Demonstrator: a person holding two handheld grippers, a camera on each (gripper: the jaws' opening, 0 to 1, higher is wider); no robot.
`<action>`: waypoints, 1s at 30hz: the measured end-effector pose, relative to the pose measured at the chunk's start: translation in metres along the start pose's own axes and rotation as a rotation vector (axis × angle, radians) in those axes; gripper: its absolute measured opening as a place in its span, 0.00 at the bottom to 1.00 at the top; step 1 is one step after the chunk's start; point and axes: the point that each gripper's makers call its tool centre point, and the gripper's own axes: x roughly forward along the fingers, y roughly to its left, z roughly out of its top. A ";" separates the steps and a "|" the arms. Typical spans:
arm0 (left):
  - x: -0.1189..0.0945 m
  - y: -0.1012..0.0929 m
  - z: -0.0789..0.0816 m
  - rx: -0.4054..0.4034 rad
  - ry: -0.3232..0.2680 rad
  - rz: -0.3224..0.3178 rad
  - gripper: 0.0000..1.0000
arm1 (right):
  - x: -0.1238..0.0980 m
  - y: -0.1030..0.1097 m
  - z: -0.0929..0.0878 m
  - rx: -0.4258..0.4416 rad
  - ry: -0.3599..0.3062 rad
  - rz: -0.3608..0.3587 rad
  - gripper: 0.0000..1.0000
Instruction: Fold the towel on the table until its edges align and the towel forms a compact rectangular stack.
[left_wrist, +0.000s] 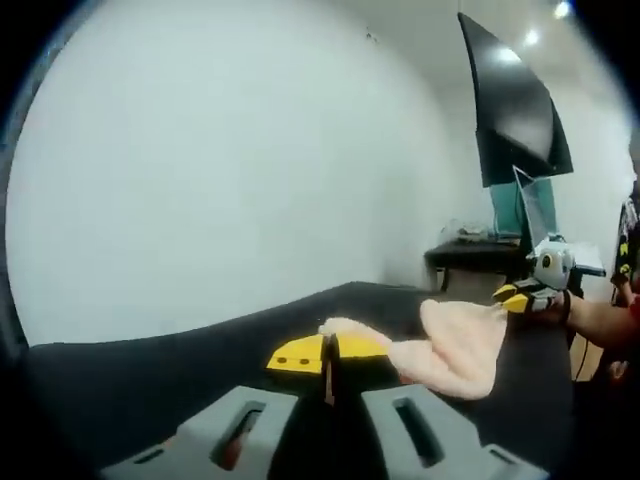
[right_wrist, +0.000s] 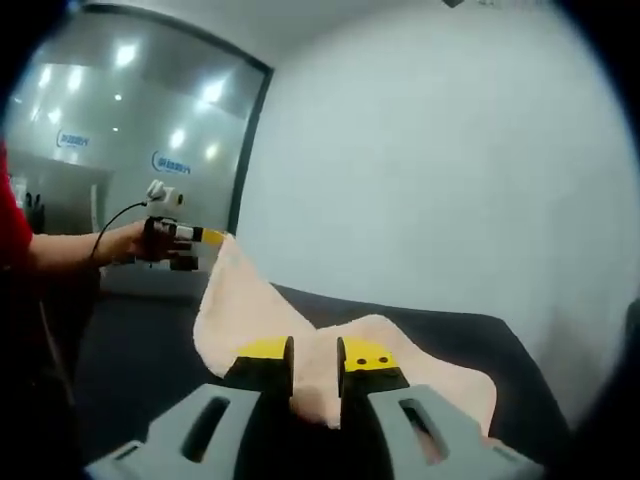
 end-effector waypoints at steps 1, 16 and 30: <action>0.000 0.005 0.008 0.018 -0.005 0.014 0.00 | 0.000 0.000 0.000 -0.001 0.000 -0.002 0.15; -0.063 0.038 0.104 0.099 -0.133 0.123 0.00 | -0.001 0.001 0.002 0.015 -0.008 0.001 0.15; -0.111 -0.008 0.051 0.245 0.116 -0.134 0.00 | -0.001 -0.003 -0.001 0.003 0.001 -0.014 0.15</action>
